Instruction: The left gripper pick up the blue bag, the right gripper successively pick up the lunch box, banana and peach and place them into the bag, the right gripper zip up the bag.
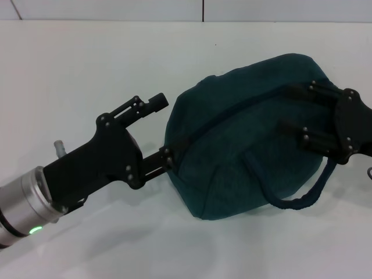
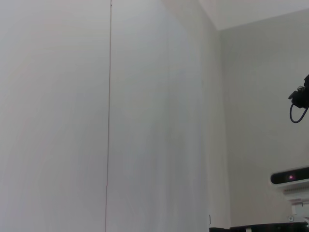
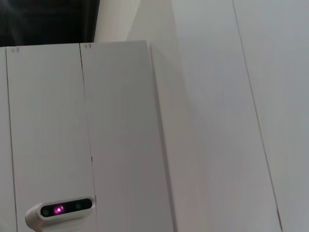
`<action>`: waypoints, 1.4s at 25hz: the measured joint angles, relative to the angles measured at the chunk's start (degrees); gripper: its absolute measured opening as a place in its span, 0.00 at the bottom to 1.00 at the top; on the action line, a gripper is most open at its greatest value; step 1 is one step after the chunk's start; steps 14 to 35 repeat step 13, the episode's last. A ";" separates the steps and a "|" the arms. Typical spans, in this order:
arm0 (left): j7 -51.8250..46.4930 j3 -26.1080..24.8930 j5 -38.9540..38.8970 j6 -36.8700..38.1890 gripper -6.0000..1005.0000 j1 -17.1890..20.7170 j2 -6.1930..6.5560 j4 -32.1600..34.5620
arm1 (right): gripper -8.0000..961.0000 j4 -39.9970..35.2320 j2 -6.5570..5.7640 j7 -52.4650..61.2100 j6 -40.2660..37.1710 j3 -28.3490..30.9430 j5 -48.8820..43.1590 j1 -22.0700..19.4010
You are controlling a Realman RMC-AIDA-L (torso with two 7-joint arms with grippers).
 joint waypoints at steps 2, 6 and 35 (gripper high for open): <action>0.03 0.00 0.01 0.00 0.71 0.18 -0.02 -0.16 | 0.68 0.13 0.07 -0.01 0.21 0.00 0.00 0.00; 0.05 0.01 -0.04 0.41 0.71 0.26 -0.03 -0.90 | 0.68 0.23 0.27 -0.02 1.20 0.00 0.00 0.00; 0.06 -0.07 -0.24 0.64 0.71 0.26 -0.03 -1.41 | 0.68 0.08 0.48 -0.11 1.43 0.00 0.00 -0.05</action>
